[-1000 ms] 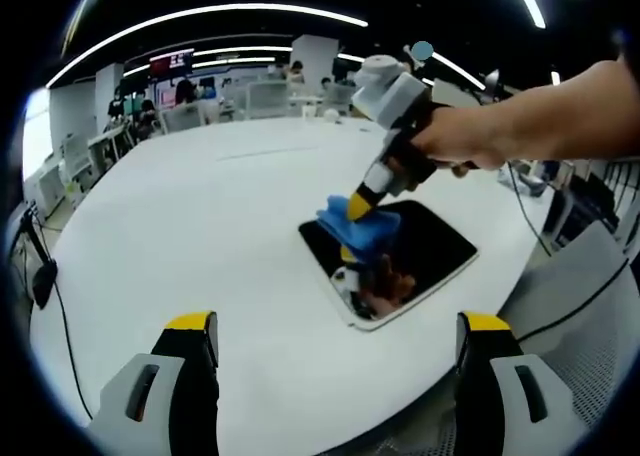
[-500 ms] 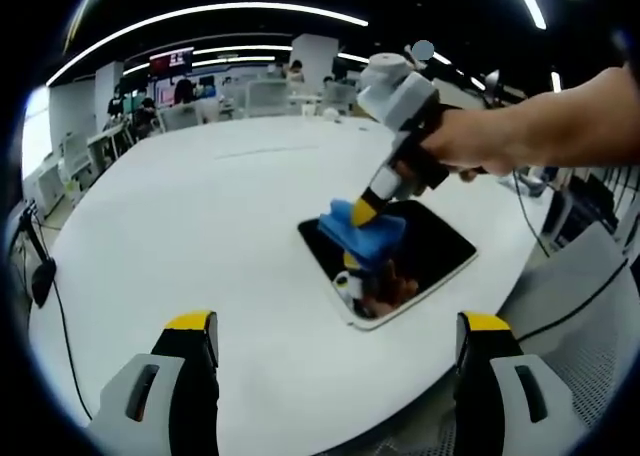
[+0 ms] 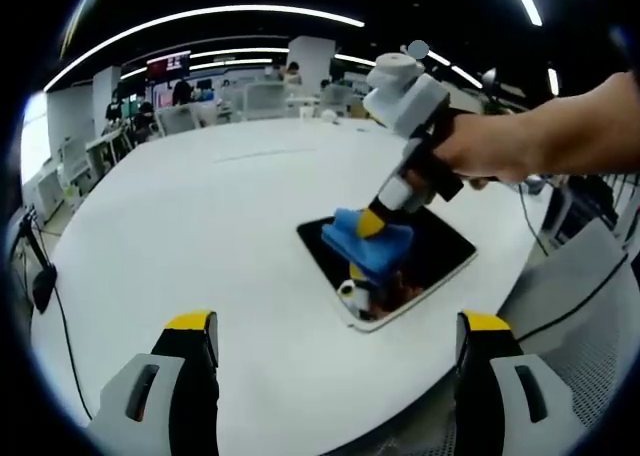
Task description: Wipe the mirror surface with the cleaning cloth until all visible marks leave the cleaned area.
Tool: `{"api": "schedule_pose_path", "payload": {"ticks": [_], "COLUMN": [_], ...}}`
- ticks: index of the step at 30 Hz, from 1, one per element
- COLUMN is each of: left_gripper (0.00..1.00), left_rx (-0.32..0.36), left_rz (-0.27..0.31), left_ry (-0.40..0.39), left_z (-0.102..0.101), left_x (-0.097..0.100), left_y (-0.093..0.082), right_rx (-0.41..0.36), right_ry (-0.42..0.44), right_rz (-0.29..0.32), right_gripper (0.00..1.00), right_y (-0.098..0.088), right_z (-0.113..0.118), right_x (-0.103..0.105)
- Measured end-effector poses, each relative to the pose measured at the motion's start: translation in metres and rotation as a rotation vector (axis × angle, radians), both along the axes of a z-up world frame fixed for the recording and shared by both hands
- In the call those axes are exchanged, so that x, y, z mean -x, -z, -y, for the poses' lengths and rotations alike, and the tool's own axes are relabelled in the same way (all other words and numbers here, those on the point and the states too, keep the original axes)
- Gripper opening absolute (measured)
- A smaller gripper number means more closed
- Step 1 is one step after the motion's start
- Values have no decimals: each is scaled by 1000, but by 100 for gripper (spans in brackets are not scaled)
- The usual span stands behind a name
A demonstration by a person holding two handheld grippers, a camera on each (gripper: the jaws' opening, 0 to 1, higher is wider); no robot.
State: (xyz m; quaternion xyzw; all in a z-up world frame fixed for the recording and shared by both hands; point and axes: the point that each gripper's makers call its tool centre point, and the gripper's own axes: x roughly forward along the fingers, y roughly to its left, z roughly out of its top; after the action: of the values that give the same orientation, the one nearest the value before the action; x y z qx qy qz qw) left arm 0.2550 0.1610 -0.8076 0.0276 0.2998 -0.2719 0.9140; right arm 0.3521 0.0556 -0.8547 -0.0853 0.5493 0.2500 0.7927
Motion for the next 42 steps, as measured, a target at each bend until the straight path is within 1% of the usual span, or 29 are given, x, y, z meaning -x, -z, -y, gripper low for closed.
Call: {"api": "schedule_pose_path", "payload": {"ticks": [4,8,14,17,21,22,29,32,35,42], "left_gripper": [100,100,100,100,100,100,100,100,100,100], "left_rx": [-3,14,6,3,-1,-7,-18,-10,-12,-13], "left_rz": [15,28,44,28,22,24,25,21,18,22], "left_ry": [-2,-11,-13,-14,-11,-12,4,1,-1,-27], "left_z": [-1,-1,-2,-3,-2,-3,-1,-1,-2,-5], "left_x": [-1,-2,-3,-2,-1,-1,-2,-2,-2,-3], "left_y": [-2,-6,-8,-6,-5,-5,-3,-3,-2,-4], "right_rx": [-3,-9,-10,-19,-28,-38,-45,-46,-44,-48], "right_ry": [-1,-2,-14,-10,-10,-2,-11,-18,-21,-32], "right_rz": [1,-3,-3,-7,-13,-28,-32,-27,-34,-37], "right_gripper": [2,2,2,2,2,2,2,2,2,2], "right_y": [1,1,2,4,4,4,3,2,2,0], "right_z": [0,0,0,0,-1,-2,-3,-3,-3,-2], "right_x": [3,7,16,19,24,26,39,44,46,56]}}
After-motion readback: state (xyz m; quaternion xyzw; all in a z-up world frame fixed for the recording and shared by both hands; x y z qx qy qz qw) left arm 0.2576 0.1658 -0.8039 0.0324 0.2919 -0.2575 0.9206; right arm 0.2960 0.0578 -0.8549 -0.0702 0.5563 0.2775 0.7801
